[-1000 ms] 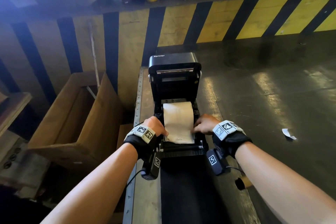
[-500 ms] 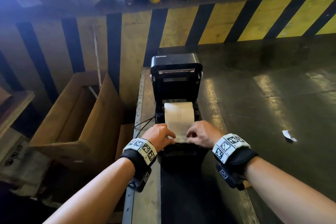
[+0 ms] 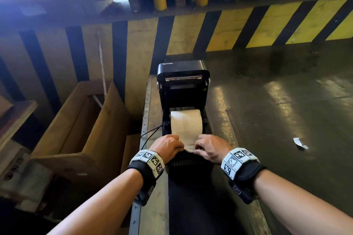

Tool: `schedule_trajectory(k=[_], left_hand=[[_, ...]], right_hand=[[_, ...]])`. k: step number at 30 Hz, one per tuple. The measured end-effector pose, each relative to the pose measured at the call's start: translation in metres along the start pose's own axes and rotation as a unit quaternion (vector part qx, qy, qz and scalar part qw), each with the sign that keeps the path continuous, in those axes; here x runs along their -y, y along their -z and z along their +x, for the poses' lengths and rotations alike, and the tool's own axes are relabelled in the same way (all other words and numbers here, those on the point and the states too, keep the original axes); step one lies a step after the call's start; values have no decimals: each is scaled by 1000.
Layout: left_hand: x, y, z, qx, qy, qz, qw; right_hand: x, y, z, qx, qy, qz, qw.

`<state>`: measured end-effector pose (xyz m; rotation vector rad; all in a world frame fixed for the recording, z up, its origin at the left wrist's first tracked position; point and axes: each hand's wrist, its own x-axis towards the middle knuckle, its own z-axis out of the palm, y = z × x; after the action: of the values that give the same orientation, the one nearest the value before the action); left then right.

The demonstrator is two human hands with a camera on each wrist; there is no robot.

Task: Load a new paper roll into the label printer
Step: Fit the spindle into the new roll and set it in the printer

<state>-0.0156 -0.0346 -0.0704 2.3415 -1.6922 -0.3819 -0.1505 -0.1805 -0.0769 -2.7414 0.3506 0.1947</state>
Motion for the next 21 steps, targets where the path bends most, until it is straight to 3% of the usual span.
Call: schedule_trajectory(k=[10,21], left_hand=[[-7,-3,-16,0,12,-40,999],[-27,-6,-50,-20,-10,14,1000]], right_hand=[[6,-6,-19,-42,32,29,998],[20,-9,-45,-37,54,17,998]])
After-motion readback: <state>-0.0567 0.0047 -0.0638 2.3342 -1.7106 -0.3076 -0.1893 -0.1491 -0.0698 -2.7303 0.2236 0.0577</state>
